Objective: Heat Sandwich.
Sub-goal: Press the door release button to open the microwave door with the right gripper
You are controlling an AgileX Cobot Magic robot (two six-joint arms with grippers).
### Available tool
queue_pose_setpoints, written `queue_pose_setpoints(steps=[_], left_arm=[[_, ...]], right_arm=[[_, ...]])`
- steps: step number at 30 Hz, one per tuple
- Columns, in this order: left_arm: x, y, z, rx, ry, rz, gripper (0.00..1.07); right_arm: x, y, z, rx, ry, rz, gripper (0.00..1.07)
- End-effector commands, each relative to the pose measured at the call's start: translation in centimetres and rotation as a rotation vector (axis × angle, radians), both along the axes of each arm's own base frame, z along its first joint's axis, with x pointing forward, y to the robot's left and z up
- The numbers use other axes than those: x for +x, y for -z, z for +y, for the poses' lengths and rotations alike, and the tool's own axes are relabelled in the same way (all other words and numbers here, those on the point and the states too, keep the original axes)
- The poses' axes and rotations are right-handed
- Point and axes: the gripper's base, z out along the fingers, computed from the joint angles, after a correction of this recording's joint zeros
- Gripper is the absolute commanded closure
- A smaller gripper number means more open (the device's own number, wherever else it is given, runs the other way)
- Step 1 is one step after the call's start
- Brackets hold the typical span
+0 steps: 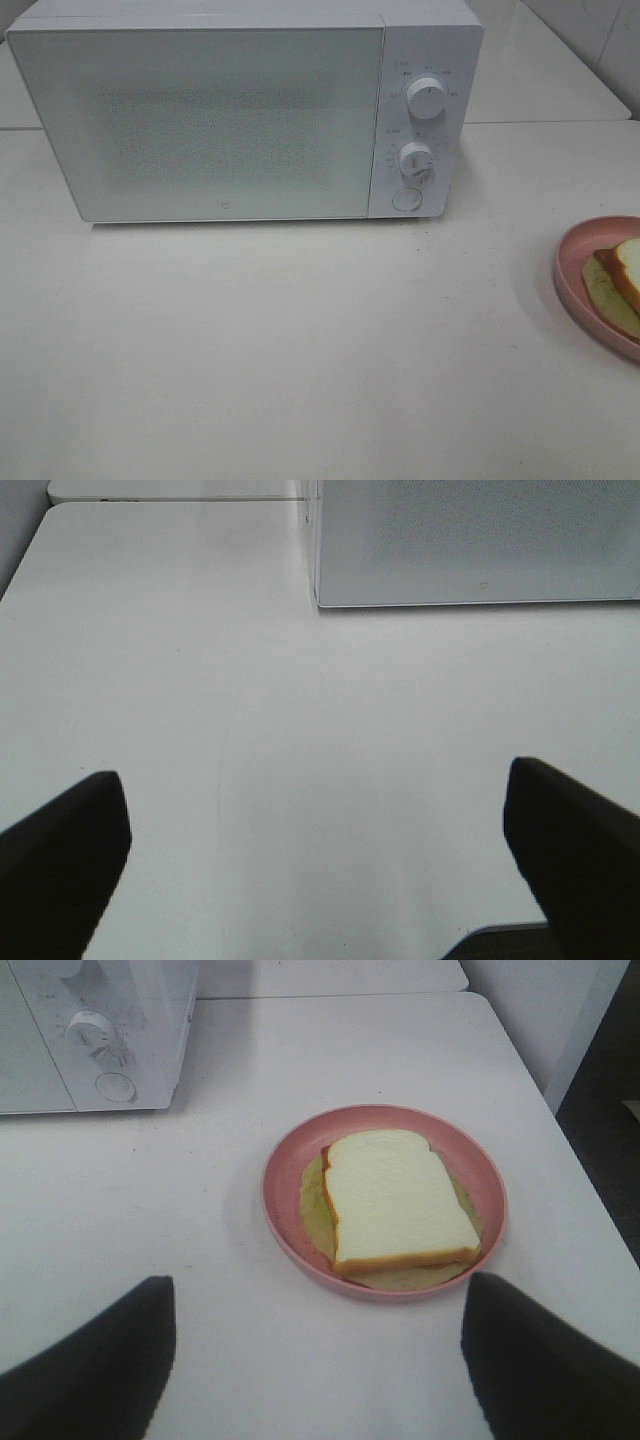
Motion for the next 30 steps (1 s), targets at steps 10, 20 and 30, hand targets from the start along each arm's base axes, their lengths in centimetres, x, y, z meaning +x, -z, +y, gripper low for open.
queue_pose_setpoints(steps=[10, 20, 30], left_arm=[[-0.3, 0.0, 0.0, -0.008, 0.004, -0.034, 0.1], [-0.3, 0.0, 0.0, -0.008, 0.004, -0.034, 0.1], [-0.3, 0.0, 0.0, -0.008, 0.004, -0.034, 0.1]], right_arm=[[-0.4, -0.1, 0.0, -0.011, -0.006, -0.035, 0.31], [0.1, -1.3, 0.0, -0.008, -0.01, -0.036, 0.31], [2.9, -2.3, 0.0, -0.012, -0.015, -0.027, 0.31]])
